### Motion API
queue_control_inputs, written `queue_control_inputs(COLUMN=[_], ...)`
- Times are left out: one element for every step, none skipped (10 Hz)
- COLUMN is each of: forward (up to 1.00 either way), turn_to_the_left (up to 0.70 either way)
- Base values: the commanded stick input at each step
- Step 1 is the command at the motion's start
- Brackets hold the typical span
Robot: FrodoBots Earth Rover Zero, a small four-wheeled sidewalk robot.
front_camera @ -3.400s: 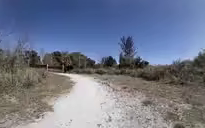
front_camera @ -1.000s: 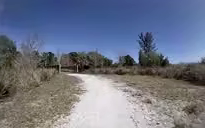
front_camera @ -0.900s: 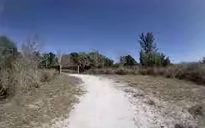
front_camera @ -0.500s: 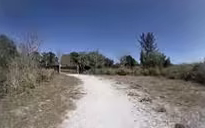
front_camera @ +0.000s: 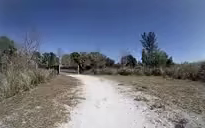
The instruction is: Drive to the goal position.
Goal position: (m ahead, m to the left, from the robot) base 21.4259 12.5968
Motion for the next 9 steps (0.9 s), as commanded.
queue_control_inputs(forward=[0.7,0.7,0.7,0.7,0.7,0.7,0.7,0.7,0.7], turn_to_the_left=[0.0,0.0,0.0,0.0,0.0,0.0,0.0,0.0,0.0])
